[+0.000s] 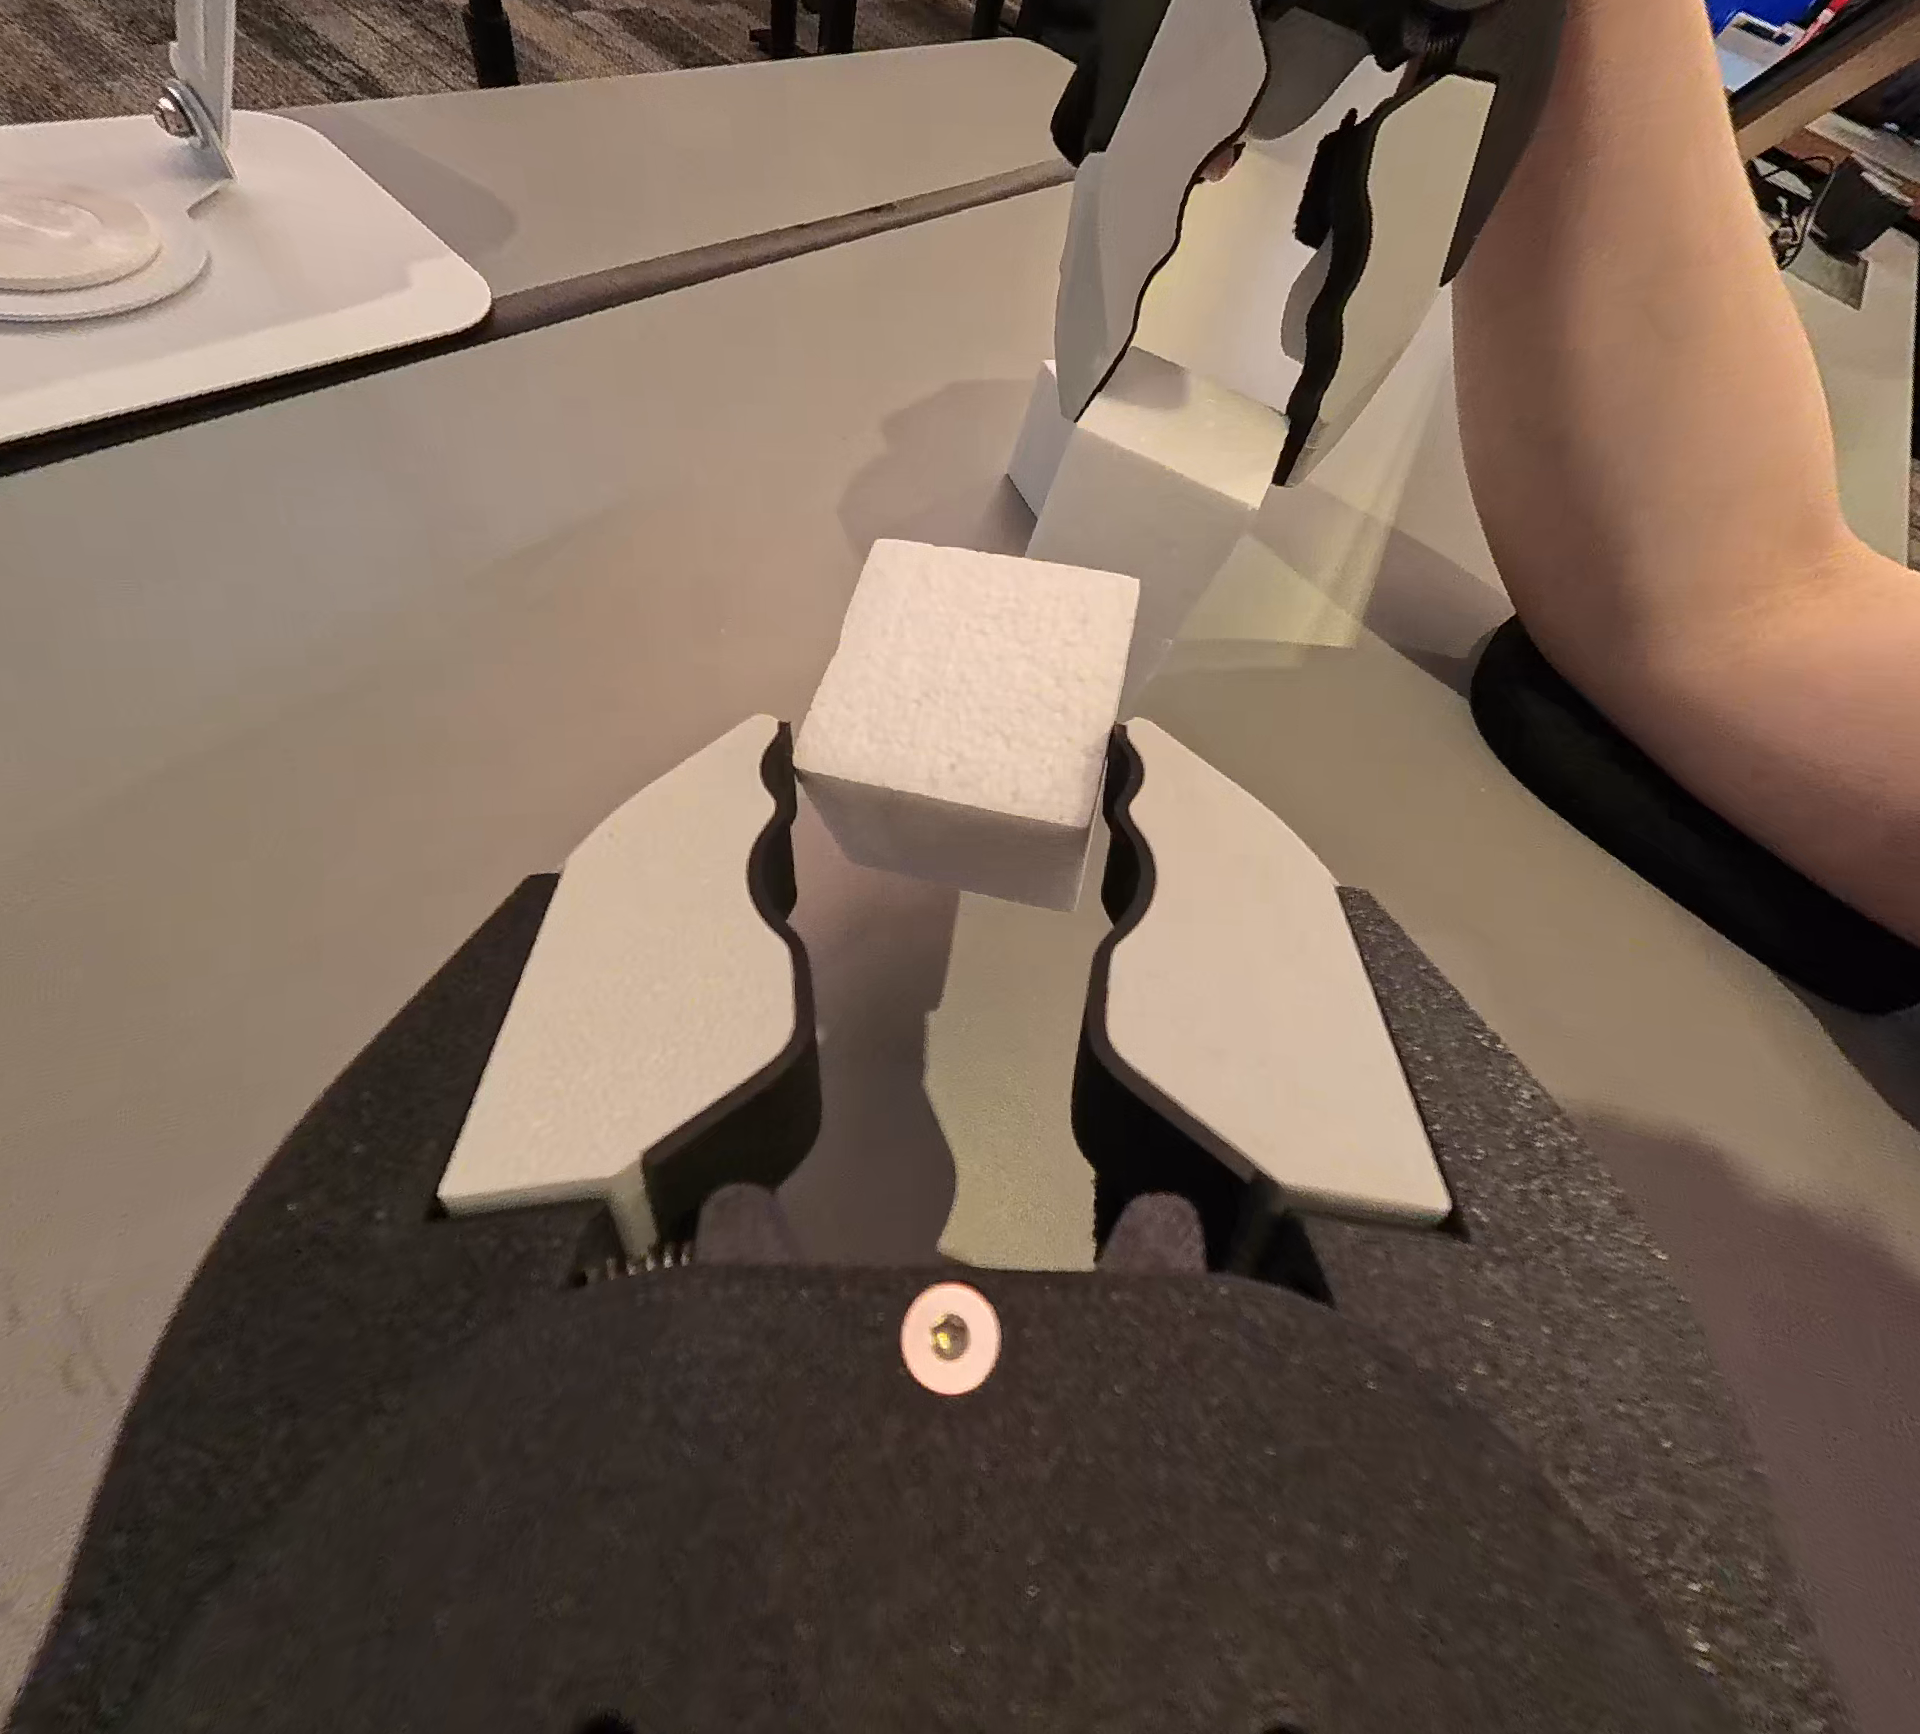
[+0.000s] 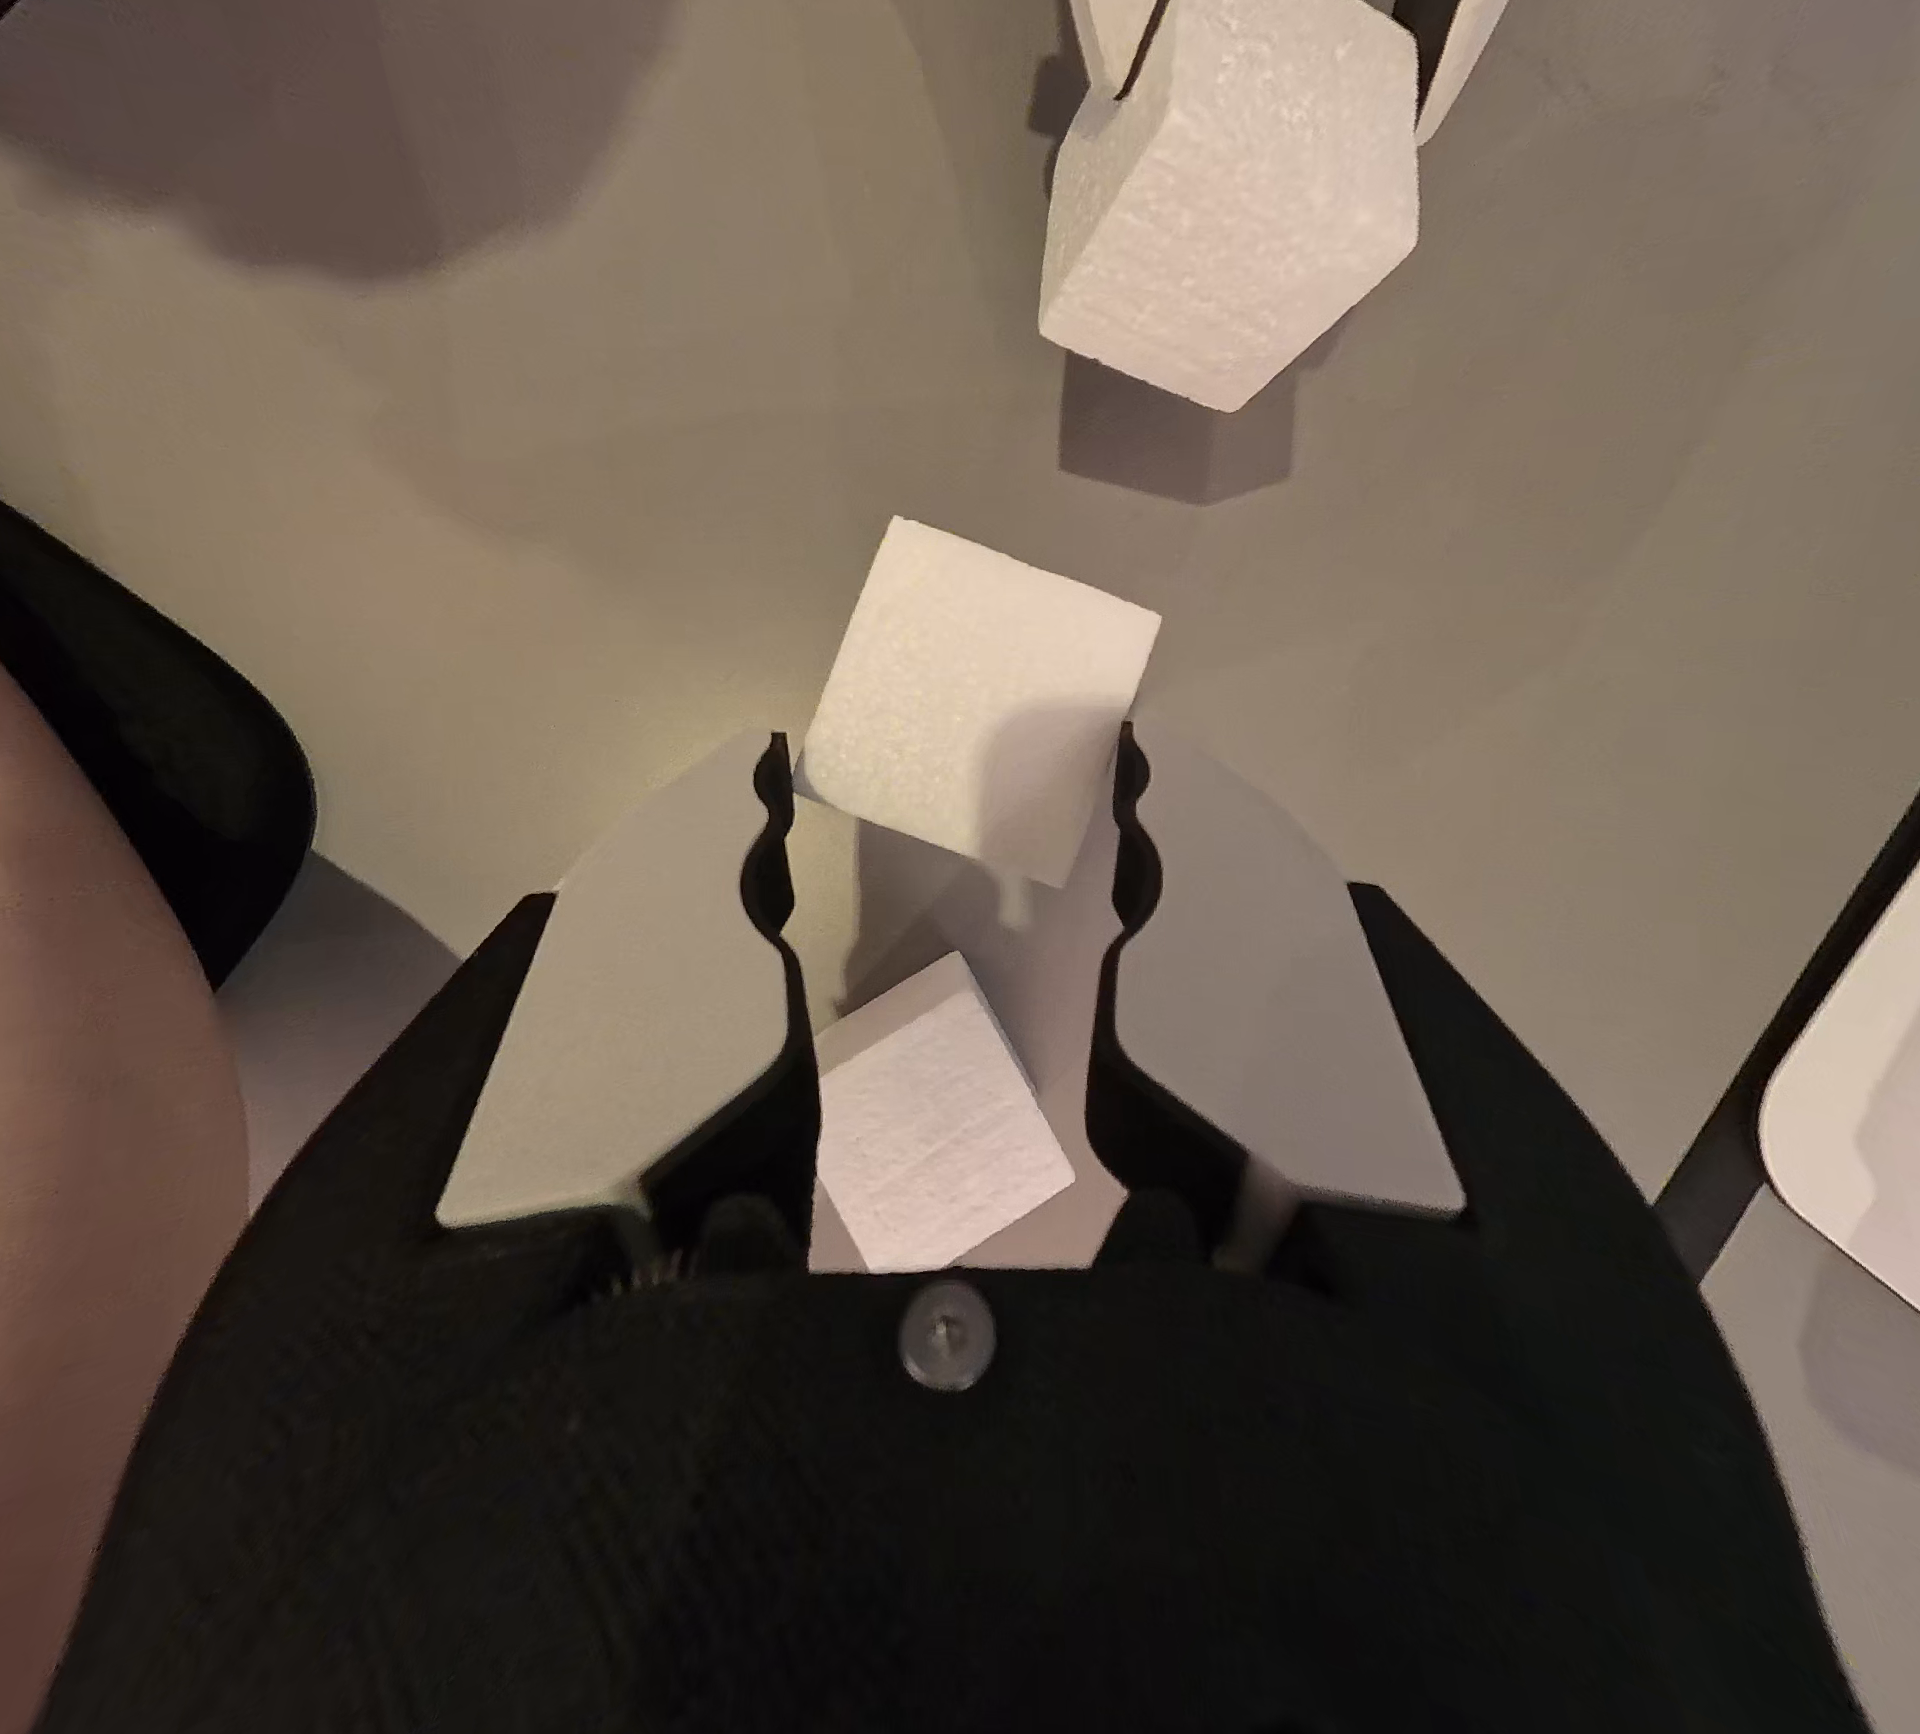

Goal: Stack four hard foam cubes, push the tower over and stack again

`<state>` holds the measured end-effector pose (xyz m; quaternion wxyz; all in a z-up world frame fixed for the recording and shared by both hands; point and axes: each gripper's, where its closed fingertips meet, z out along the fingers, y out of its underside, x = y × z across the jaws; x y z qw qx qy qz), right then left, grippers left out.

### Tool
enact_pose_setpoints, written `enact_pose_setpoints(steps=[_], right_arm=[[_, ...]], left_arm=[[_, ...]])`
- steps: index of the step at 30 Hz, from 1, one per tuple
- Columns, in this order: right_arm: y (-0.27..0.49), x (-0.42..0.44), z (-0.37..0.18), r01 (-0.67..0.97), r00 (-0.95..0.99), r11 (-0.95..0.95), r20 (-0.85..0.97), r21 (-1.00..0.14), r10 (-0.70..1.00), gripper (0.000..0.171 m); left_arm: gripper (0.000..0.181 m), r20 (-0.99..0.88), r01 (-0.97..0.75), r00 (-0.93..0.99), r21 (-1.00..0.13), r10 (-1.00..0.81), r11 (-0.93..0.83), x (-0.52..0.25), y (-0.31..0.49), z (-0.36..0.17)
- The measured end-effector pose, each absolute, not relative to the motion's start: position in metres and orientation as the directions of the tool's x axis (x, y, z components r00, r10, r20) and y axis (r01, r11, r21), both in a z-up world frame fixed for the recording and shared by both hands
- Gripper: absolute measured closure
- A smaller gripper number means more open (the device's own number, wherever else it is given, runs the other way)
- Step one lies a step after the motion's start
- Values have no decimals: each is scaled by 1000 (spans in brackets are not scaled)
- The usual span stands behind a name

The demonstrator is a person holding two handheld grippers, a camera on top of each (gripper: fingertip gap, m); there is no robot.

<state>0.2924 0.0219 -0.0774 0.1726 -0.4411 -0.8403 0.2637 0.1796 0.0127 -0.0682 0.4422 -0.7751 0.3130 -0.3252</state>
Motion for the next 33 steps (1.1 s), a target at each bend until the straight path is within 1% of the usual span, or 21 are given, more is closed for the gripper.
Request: enact_pose_setpoints(steps=[3,5,10,13,15,17,19,20,21,23,25,28,33], right_arm=[[23,292,-78,657,-541,470,65,-589,839,109],[22,292,-77,659,-537,467,66,-590,841,106],[20,291,-66,623,-535,467,93,-628,840,98],[15,294,-42,518,-535,474,162,-713,829,98],[9,298,-12,371,-528,482,247,-794,813,99],[5,307,21,209,-485,491,346,-846,803,99],[4,320,47,68,-434,464,392,-883,811,99],[7,326,54,29,-405,443,395,-896,825,103],[11,331,55,18,-383,414,376,-910,844,105],[21,339,55,27,-352,354,323,-935,879,105],[21,345,62,-22,-348,325,312,-946,884,105],[13,353,72,-86,-357,334,342,-939,869,105],[12,363,69,-86,-340,361,368,-929,865,105]], left_arm=[[124,229,-198,589,-889,-775,-413,180,12,-68],[124,233,-197,585,-888,-777,-415,181,11,-68],[124,244,-194,576,-887,-780,-420,182,10,-69],[124,264,-176,548,-891,-794,-418,185,6,-64],[124,274,-146,523,-904,-807,-401,189,4,-53],[124,274,-121,502,-917,-820,-380,199,2,-40],[124,259,-132,498,-921,-828,-367,213,3,-30],[124,237,-161,504,-919,-830,-360,220,4,-27],[124,206,-194,523,-916,-827,-351,226,8,-25],[124,149,-232,535,-921,-832,-314,241,12,-15],[124,74,-302,537,-913,-841,-273,253,15,-11],[124,-20,-361,534,-909,-845,-207,266,18,-5],[124,-49,-422,497,-886,-866,-192,287,18,-12]])
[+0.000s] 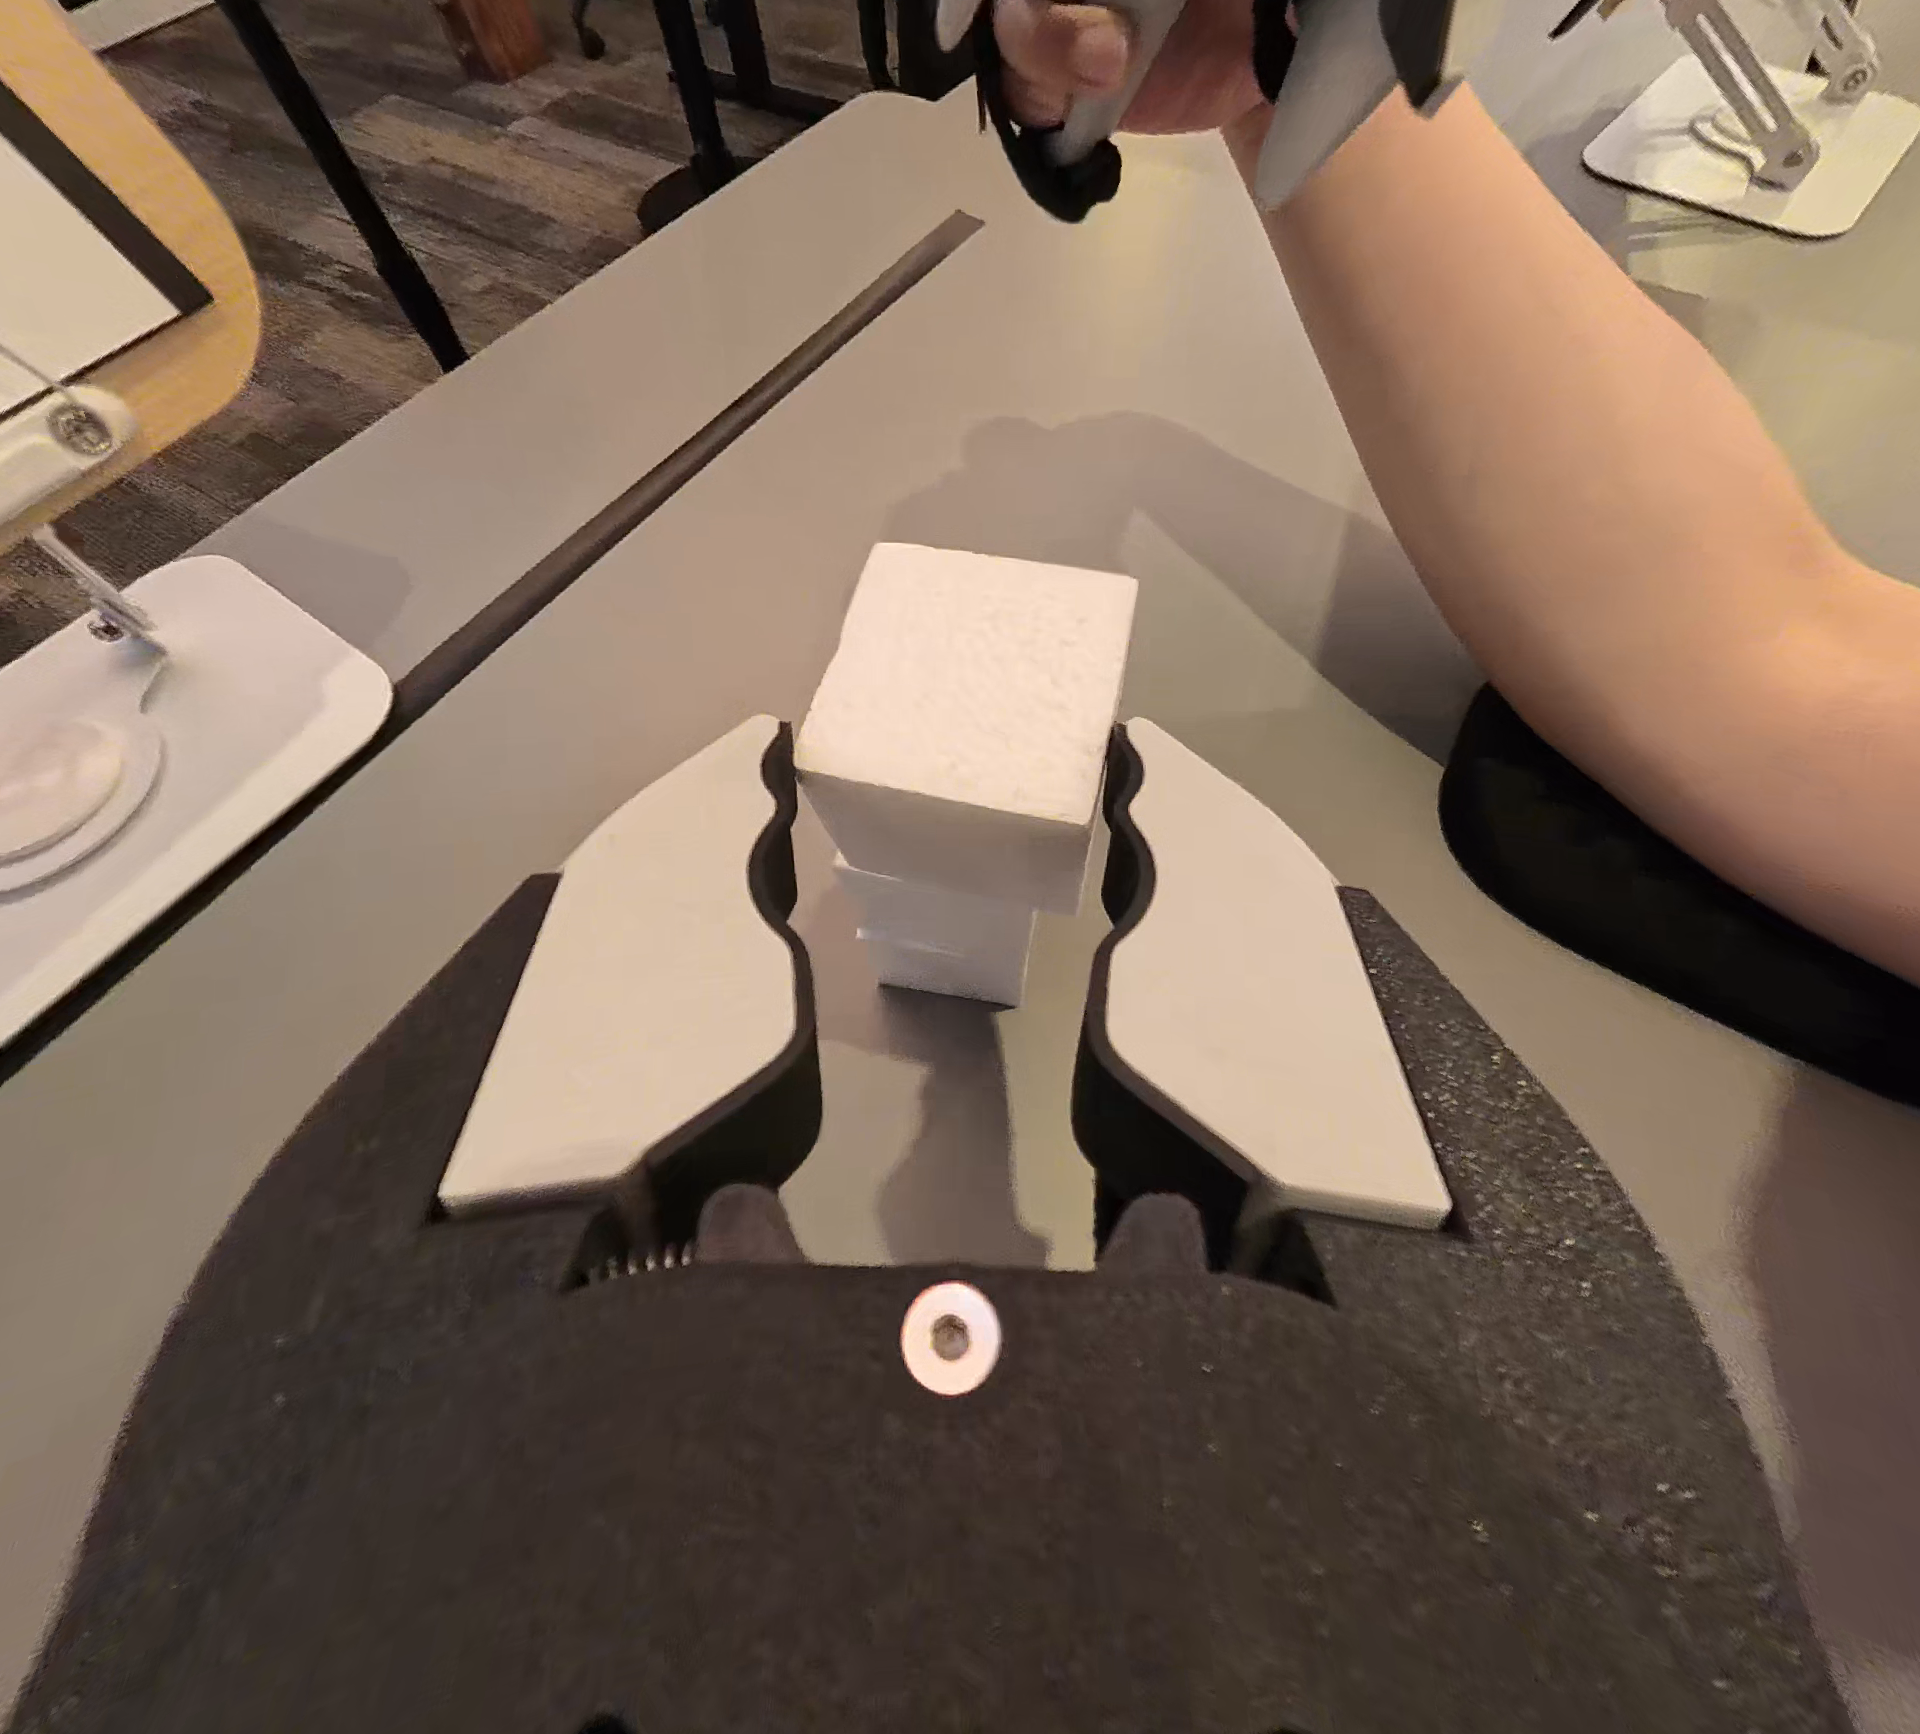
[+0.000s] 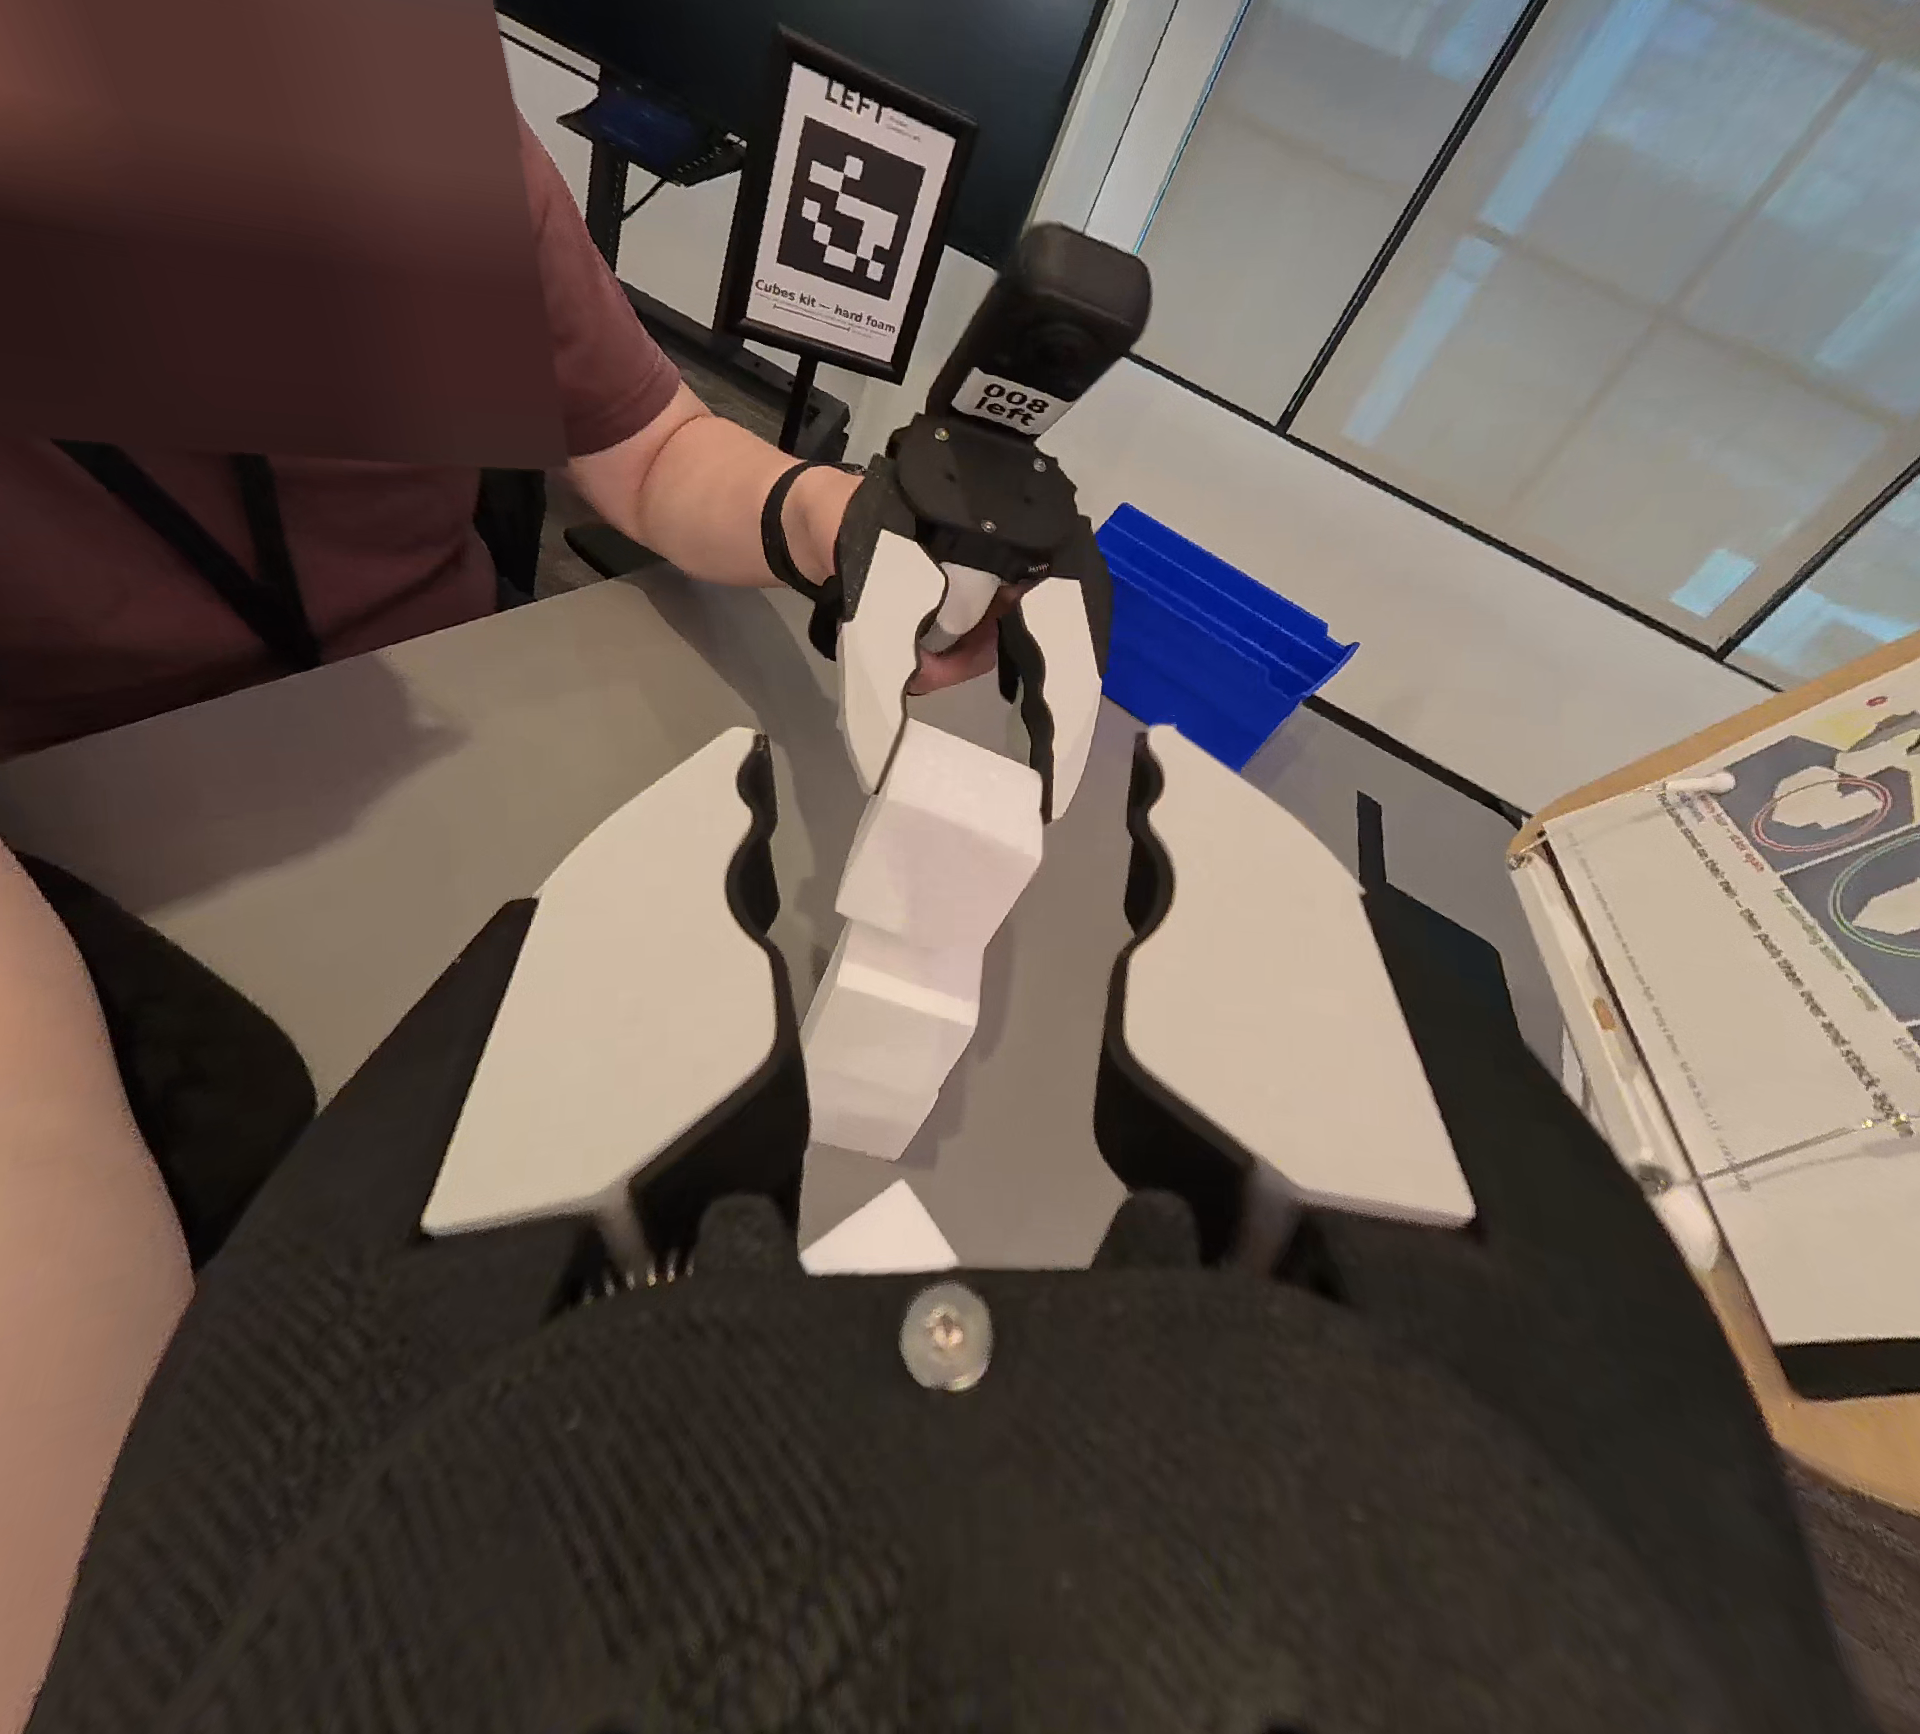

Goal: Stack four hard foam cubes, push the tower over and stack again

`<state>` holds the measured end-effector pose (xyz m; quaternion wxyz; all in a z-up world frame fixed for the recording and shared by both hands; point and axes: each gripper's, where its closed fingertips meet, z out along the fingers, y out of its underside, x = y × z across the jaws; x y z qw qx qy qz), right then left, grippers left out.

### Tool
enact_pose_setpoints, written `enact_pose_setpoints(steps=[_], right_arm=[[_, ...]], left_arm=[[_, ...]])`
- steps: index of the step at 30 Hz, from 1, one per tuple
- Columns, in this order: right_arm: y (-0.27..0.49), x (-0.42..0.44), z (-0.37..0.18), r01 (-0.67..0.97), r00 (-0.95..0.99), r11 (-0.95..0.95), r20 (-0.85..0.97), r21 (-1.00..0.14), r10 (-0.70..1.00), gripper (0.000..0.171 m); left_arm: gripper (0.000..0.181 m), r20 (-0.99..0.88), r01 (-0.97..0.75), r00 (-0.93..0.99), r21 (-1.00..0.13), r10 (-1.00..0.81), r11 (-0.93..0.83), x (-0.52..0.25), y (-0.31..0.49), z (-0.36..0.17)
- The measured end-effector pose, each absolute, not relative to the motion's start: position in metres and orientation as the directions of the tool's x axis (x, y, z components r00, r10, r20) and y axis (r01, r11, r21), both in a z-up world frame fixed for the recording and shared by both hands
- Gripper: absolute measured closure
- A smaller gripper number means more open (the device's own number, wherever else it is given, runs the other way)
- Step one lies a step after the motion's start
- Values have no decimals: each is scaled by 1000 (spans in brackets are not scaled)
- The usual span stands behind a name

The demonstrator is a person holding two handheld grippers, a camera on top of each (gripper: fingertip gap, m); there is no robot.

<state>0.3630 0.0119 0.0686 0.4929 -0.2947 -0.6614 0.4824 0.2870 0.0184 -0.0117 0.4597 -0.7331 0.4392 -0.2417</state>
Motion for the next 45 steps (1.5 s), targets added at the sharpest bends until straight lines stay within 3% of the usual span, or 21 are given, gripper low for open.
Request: enact_pose_setpoints(steps=[22,26,29,34,39,42,45], right_arm=[[30,370,47,-43,-322,274,273,-961,907,105],[32,372,46,-42,-313,260,260,-965,913,105],[31,374,48,-51,-297,263,266,-963,917,105],[39,373,73,-40,-147,296,299,-954,943,96],[72,383,100,41,261,157,162,-987,952,96],[86,388,59,120,382,-49,1,-992,924,93],[68,385,-10,268,398,-158,-40,-950,916,89]], left_arm=[[124,-74,-456,520,-866,-851,-204,296,29,-34],[110,-75,-479,546,-845,-834,-237,293,33,-50],[102,-47,-403,554,-889,-831,-219,291,29,-43],[90,-34,-390,550,-894,-834,-221,263,15,-47],[90,-8,-379,525,-897,-851,-225,217,3,-46],[93,-28,-380,517,-903,-855,-201,191,5,-32],[95,-50,-340,509,-929,-859,-148,176,11,-4]])
